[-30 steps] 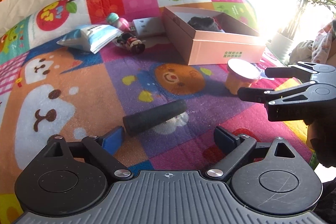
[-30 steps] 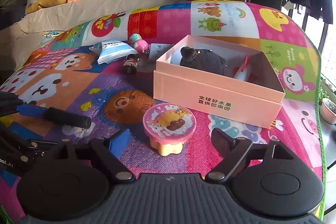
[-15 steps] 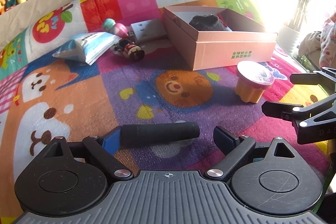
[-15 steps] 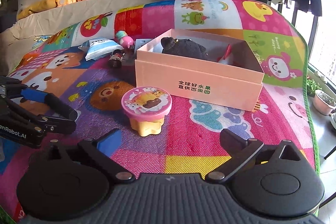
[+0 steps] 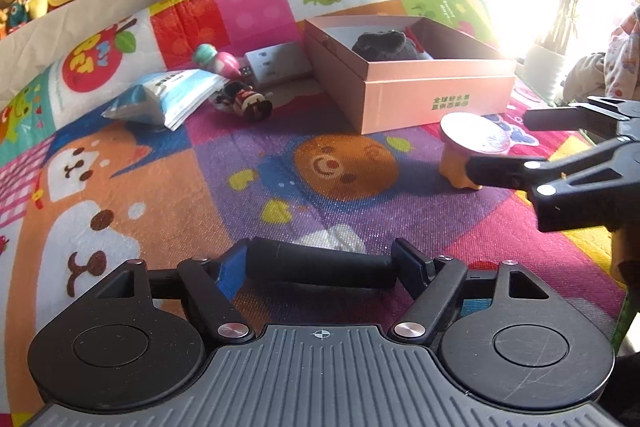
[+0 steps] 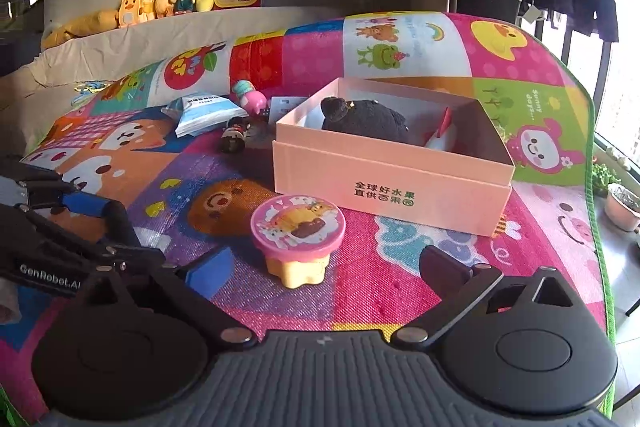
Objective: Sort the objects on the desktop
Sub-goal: 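Hold the cylinder in the left tool while the right tool nears the cup toy, then drop the cylinder into the box with left tool while right tool drops the cup toy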
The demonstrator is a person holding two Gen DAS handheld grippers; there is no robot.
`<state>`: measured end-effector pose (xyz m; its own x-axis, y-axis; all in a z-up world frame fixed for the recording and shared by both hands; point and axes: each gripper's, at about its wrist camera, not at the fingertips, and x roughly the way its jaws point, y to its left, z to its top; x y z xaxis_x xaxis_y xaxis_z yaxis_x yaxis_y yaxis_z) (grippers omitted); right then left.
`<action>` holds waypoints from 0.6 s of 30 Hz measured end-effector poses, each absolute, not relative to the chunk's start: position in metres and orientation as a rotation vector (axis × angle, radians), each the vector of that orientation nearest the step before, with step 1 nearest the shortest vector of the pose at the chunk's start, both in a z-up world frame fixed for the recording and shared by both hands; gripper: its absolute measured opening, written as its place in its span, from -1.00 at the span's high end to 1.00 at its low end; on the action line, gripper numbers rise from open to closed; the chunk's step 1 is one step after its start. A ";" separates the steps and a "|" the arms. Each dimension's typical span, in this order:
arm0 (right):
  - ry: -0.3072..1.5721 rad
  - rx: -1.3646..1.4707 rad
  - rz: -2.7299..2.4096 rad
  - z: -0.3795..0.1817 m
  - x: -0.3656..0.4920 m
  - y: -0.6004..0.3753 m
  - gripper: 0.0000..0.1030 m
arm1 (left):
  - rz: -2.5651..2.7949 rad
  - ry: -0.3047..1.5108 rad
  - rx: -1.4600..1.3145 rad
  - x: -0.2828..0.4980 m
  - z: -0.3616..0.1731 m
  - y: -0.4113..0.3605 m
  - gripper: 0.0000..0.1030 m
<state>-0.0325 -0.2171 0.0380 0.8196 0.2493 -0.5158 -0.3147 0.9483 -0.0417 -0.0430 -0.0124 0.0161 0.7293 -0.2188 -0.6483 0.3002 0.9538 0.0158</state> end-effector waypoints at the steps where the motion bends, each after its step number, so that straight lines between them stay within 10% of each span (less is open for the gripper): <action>1: 0.530 -0.132 0.301 0.039 -0.029 -0.214 -0.82 | -0.291 0.694 0.120 -0.046 0.017 -0.012 -0.57; 6: 0.558 -0.160 0.312 0.042 -0.013 -0.200 -0.65 | -0.311 0.680 0.108 -0.060 0.022 -0.010 -0.57; 9: 0.621 -0.153 0.325 0.041 -0.006 -0.200 -0.11 | -0.317 0.671 0.105 -0.064 0.023 -0.010 -0.57; 18: 0.615 -0.151 0.364 0.072 -0.044 -0.231 -0.08 | -0.344 0.598 0.118 -0.067 0.044 -0.017 -0.57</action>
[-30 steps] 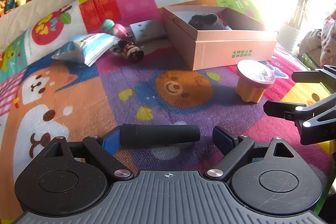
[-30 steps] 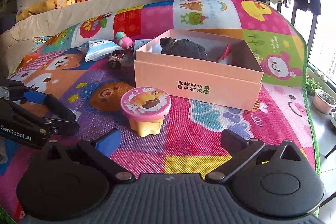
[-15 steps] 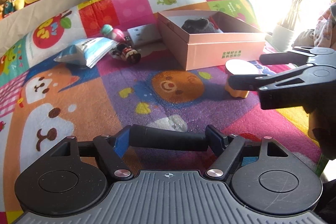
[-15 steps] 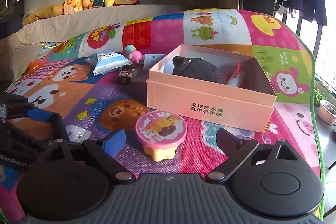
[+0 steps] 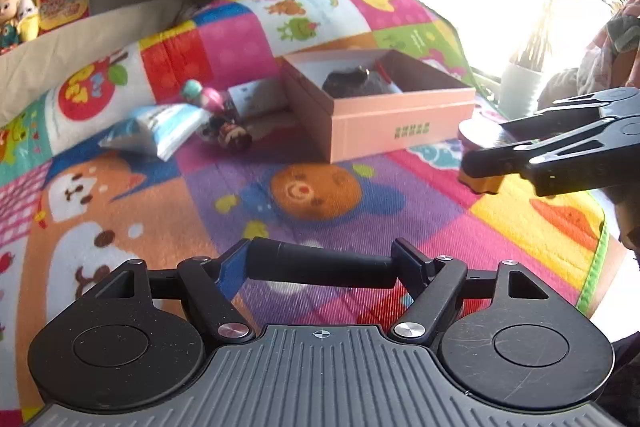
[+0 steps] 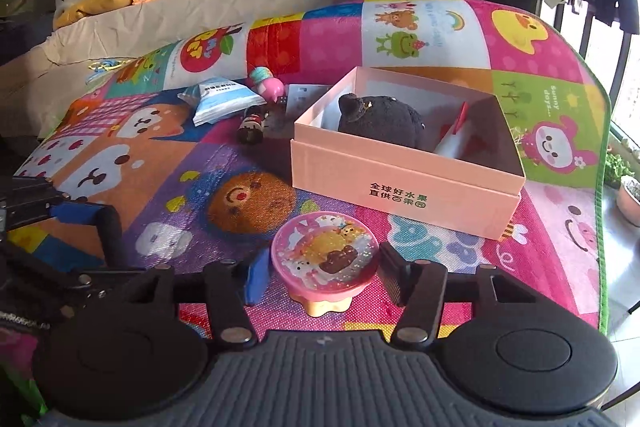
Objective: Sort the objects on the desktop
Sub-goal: 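Drop the cylinder into the box with left tool while right tool drops the cup toy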
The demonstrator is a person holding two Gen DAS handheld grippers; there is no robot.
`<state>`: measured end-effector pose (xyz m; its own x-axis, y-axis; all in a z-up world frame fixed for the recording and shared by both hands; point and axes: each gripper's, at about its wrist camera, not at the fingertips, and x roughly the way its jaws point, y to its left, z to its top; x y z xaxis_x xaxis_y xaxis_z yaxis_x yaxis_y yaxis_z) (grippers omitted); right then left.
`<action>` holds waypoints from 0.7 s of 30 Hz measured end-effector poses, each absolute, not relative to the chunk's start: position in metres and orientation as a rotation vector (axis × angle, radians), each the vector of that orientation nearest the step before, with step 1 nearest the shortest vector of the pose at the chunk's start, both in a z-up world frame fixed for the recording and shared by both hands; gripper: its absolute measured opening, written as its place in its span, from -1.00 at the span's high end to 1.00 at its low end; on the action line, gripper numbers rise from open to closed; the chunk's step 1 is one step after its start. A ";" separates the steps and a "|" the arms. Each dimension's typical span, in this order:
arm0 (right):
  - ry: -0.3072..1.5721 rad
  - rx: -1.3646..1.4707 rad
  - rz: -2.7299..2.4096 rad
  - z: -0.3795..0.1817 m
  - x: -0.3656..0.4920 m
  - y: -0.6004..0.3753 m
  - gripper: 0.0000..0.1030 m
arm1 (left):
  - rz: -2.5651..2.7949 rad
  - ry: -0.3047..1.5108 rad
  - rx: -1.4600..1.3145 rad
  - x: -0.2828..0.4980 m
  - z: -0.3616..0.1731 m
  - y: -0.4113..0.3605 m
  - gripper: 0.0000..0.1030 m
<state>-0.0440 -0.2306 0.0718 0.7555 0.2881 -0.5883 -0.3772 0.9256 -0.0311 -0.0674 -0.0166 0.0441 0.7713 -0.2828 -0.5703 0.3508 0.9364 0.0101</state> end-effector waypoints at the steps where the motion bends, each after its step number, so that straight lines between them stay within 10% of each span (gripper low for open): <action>1: 0.593 -0.159 0.361 0.080 -0.049 -0.236 -0.08 | -0.350 0.576 0.123 -0.065 0.051 -0.018 -0.56; 21: 0.428 0.125 0.186 0.190 0.144 -0.294 -0.26 | -0.404 0.384 -0.055 0.131 0.122 -0.048 -0.85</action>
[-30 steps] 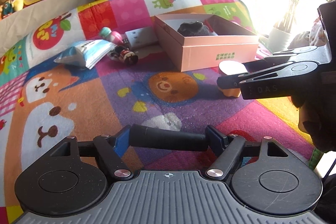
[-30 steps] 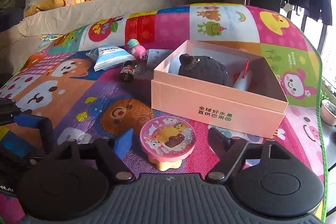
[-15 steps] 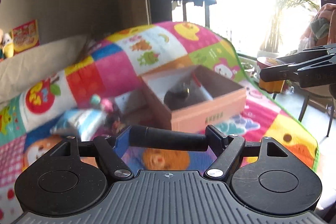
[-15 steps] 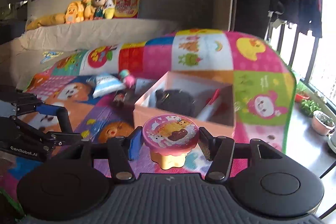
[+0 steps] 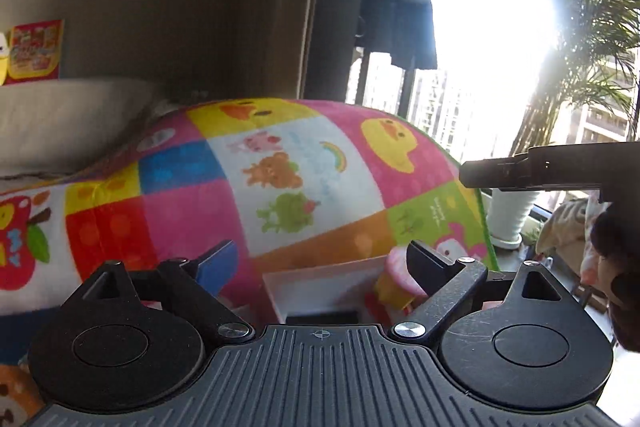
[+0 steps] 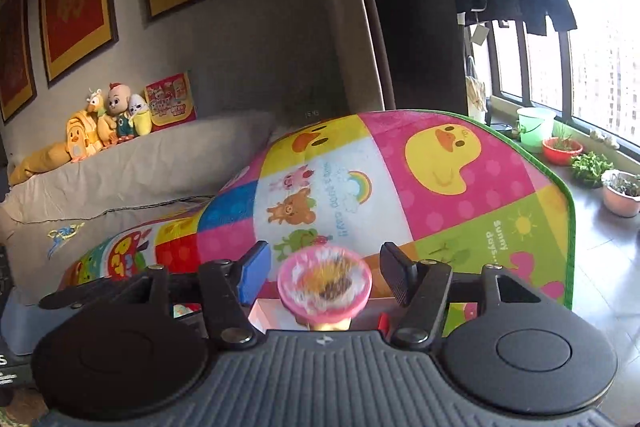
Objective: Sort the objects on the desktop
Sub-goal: 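Drop the cylinder into the box with left tool while right tool drops the cup toy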
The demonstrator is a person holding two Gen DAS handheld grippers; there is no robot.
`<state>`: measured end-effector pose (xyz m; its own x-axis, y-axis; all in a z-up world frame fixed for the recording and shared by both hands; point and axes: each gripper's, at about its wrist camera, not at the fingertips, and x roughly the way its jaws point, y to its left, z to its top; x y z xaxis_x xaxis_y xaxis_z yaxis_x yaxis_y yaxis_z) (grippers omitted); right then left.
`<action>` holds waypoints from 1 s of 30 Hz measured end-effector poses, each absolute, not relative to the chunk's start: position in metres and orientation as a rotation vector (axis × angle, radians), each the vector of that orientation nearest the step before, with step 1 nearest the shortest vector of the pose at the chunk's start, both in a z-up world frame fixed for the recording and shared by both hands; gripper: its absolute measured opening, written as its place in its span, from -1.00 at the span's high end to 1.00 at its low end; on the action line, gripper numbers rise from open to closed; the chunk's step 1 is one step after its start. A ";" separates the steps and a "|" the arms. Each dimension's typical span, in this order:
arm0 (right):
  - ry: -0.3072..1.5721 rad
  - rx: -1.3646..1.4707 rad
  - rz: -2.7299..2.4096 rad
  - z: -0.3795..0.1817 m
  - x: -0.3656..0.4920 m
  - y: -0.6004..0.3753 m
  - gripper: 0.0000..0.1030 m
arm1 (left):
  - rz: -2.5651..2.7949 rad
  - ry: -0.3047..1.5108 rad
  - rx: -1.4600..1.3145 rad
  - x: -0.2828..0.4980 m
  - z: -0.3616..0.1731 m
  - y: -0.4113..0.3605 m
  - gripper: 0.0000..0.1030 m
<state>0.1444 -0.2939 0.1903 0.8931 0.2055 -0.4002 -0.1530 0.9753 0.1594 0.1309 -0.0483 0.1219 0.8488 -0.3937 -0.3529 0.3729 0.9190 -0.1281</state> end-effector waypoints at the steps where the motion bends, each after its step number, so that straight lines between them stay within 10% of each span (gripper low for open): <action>1: 0.434 0.112 0.176 0.184 0.147 -0.294 -0.32 | -0.400 0.399 -0.053 0.124 0.114 -0.039 -0.85; 14: 0.870 0.312 0.052 0.062 0.182 -0.323 -0.52 | -0.527 0.622 -0.097 0.064 0.032 -0.020 -0.88; 30: 0.576 -0.057 0.092 0.122 0.179 -0.214 -0.66 | -0.061 0.538 -0.048 0.035 0.026 0.072 -0.97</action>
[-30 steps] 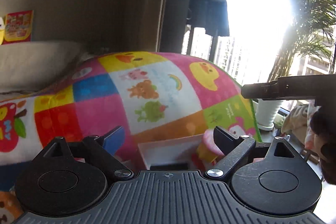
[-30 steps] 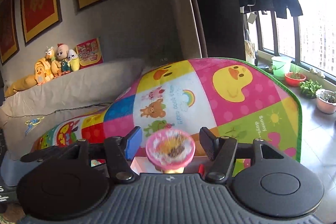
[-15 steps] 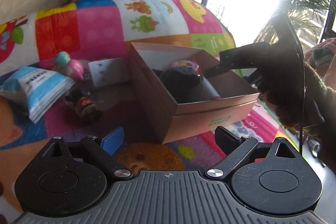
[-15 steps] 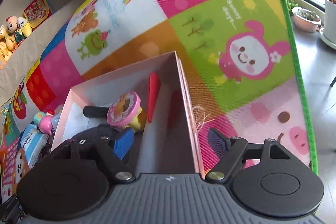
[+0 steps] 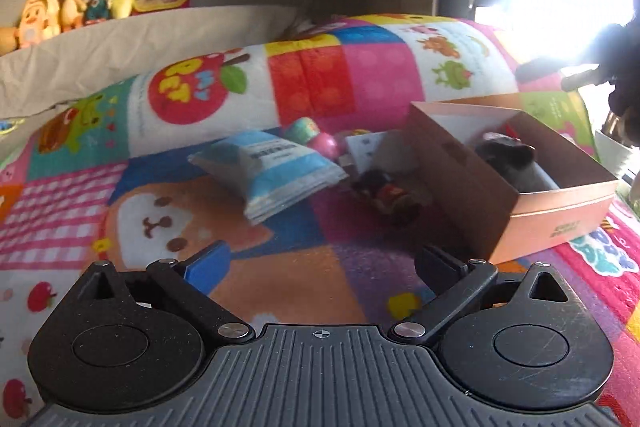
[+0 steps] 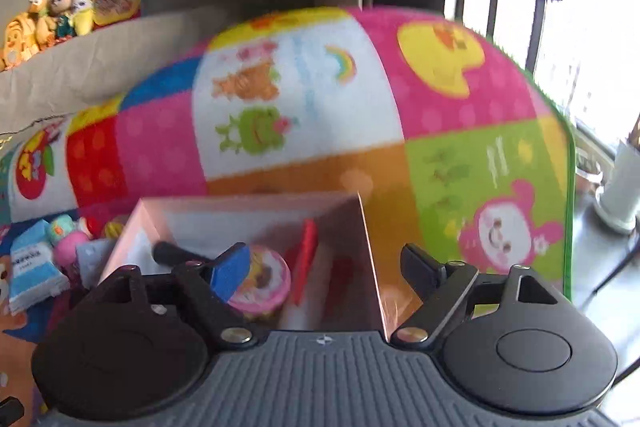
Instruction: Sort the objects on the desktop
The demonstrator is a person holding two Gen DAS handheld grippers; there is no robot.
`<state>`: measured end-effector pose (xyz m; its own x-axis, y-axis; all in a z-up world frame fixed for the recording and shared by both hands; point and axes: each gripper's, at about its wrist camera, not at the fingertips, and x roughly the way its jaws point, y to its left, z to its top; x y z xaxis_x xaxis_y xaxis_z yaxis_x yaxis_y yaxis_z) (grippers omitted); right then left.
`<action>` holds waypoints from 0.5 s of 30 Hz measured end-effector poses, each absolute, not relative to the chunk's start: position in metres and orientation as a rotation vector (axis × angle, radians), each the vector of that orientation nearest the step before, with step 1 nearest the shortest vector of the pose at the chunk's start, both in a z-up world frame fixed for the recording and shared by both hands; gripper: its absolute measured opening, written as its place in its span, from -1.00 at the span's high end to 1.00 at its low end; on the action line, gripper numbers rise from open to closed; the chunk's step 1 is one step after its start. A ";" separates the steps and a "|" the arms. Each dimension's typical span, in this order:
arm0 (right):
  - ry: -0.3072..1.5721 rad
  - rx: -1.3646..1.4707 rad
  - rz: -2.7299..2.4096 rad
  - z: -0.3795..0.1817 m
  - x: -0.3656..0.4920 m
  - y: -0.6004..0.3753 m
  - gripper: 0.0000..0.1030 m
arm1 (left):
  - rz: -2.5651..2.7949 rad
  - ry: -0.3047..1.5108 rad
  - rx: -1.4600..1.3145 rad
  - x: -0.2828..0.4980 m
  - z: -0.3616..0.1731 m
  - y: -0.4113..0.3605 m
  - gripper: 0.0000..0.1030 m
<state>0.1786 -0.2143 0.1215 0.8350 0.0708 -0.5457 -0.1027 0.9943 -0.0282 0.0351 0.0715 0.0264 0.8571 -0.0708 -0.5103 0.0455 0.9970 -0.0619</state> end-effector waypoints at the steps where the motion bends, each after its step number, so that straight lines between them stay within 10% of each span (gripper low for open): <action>1: 0.566 -0.072 0.142 0.129 0.179 -0.200 -0.66 | -0.046 0.543 -0.070 0.037 0.024 0.076 -0.97; 3: 0.600 -0.091 0.252 0.137 0.187 -0.167 -0.63 | -0.031 0.547 -0.116 0.038 0.020 0.086 -0.97; 7: 0.801 -0.107 0.360 0.122 0.229 -0.098 0.33 | -0.047 0.520 -0.168 0.033 0.019 0.094 -0.97; 15: 0.892 -0.268 0.248 0.069 0.295 -0.015 0.34 | -0.060 0.500 -0.203 0.030 0.018 0.096 -0.97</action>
